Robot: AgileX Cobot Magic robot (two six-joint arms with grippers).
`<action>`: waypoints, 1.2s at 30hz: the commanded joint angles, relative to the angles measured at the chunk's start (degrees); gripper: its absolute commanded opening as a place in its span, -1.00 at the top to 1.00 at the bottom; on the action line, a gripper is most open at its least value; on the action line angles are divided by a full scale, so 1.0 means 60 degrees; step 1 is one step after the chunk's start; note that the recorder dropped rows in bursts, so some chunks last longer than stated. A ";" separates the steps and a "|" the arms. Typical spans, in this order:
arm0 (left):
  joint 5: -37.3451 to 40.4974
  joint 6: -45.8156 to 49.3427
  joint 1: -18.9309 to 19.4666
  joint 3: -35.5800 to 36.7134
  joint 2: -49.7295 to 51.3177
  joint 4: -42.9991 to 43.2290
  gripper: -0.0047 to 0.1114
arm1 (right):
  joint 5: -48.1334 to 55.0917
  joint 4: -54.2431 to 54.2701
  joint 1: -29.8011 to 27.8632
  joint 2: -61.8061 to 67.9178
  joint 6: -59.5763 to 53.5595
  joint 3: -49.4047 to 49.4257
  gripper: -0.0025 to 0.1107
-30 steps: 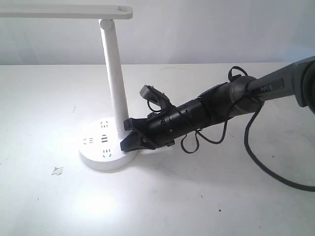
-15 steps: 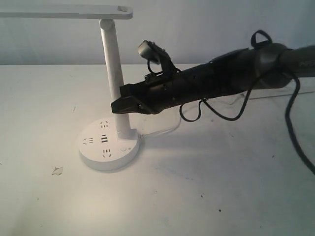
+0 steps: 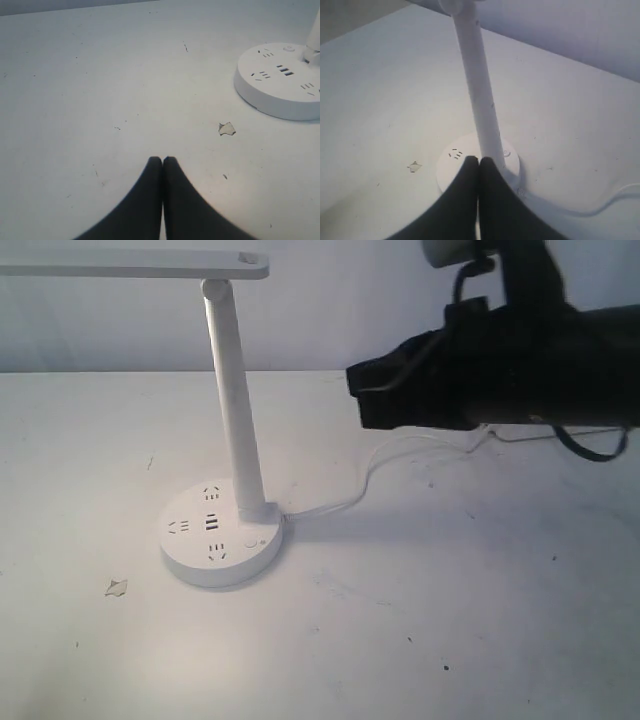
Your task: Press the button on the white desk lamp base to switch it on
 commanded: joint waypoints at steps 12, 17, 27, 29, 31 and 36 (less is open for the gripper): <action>-0.0024 0.0000 0.0021 0.0018 0.0010 -0.0043 0.92 | -0.0186 -0.0088 -0.0030 -0.4363 -0.0047 0.0567 0.96; -0.0024 0.0000 0.0021 0.0018 0.0010 -0.0043 0.92 | -0.0225 -0.0214 -0.0030 -0.5204 -0.0028 0.0929 0.96; -0.0024 0.0000 0.0021 0.0018 0.0010 -0.0043 0.92 | -0.1577 -0.5938 -0.0030 -0.6574 0.8276 0.3051 0.96; -0.0024 0.0000 0.0021 0.0018 0.0010 -0.0043 0.92 | -0.1882 -0.8684 -0.0030 -0.6910 1.2356 0.3456 0.96; -0.0024 0.0000 0.0021 0.0018 0.0010 -0.0043 0.92 | -0.2183 -1.0359 -0.0030 -0.7241 1.4094 0.3935 0.96; -0.0024 0.0000 0.0021 0.0018 0.0010 -0.0043 0.92 | -0.2661 -1.1220 -0.0030 -0.8507 1.3024 0.5458 0.96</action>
